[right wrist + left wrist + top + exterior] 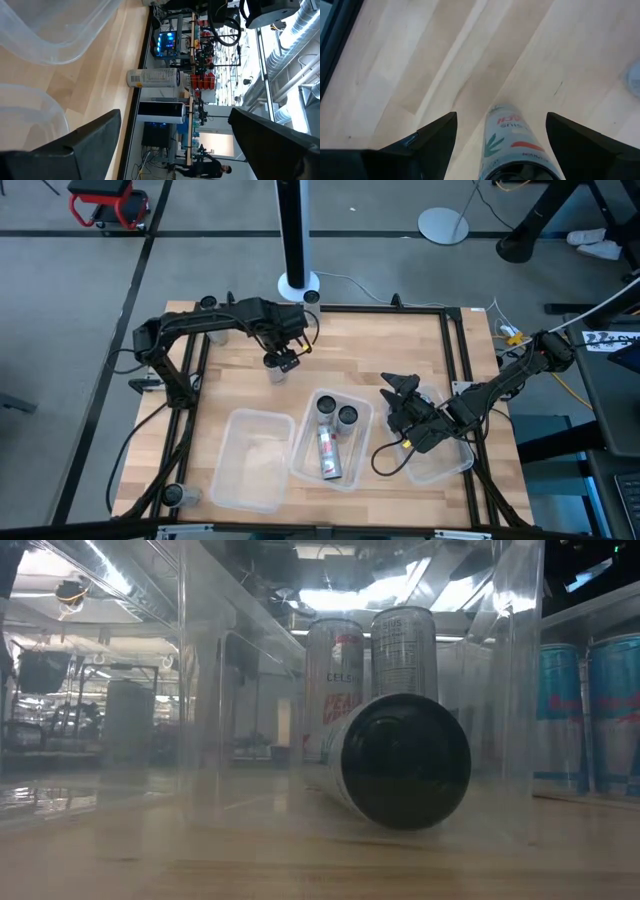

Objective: Sort soda cans
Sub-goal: Adjust the white-pink soda can in the middle transparent bin

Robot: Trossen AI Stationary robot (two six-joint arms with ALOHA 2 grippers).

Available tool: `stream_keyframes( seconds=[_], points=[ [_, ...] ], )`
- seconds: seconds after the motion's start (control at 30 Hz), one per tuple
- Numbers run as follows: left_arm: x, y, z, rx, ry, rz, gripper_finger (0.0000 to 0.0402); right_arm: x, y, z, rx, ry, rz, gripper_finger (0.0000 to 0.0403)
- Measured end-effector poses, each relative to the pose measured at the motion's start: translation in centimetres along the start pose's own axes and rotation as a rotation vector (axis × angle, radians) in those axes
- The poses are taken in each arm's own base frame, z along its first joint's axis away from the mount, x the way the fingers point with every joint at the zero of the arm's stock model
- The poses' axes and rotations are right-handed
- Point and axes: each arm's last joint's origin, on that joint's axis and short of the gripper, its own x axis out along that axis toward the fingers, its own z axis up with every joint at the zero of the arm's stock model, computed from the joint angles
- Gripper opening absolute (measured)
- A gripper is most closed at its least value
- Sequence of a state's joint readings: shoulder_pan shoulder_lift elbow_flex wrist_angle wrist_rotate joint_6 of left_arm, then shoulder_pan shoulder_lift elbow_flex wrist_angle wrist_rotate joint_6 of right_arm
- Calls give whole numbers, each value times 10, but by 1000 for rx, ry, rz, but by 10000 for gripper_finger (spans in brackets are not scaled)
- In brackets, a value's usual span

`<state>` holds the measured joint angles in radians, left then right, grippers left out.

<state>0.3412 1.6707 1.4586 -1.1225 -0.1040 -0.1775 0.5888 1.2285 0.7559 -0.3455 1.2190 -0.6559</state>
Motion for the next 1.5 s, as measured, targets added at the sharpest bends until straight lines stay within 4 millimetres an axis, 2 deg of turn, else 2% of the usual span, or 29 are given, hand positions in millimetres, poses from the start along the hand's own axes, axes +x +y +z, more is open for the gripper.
stream_keyframes(
  seconds=[0.17, 0.33, 0.43, 0.53, 0.67, 0.8, 0.93, 1.13, 1.37, 1.5],
  points=[
    [-4, 0, 2, 34, -16, -4, 292, 0, 0, 0, 0, 0, 0, 372],
    [-37, -11, 9, 70, -129, -84, 292, 0, 0, 0, -1, 0, 0, 372],
    [-63, -31, 11, 144, -231, -127, 292, 0, 0, 0, -2, 1, 0, 372],
    [-83, -63, 8, 264, -340, -187, 292, 0, 0, 0, -3, 1, 1, 372],
    [-92, -114, -5, 459, -424, -281, 292, 0, 0, 0, -3, 1, 1, 372],
    [-87, -159, -19, 636, -450, -331, 292, 0, 0, 0, -2, 1, 0, 372],
    [-79, -191, -27, 705, -474, -371, 292, 0, 0, 0, 0, 0, 0, 372],
    [-56, -216, -32, 782, -420, -364, 292, 0, -1, 0, 5, -2, -1, 372],
    [-48, -247, -21, 880, -451, -368, 292, 0, 0, 0, 4, -1, -1, 372],
    [-25, -261, -19, 953, -415, -347, 292, 0, 0, 0, -2, 0, 0, 372]
  ],
)
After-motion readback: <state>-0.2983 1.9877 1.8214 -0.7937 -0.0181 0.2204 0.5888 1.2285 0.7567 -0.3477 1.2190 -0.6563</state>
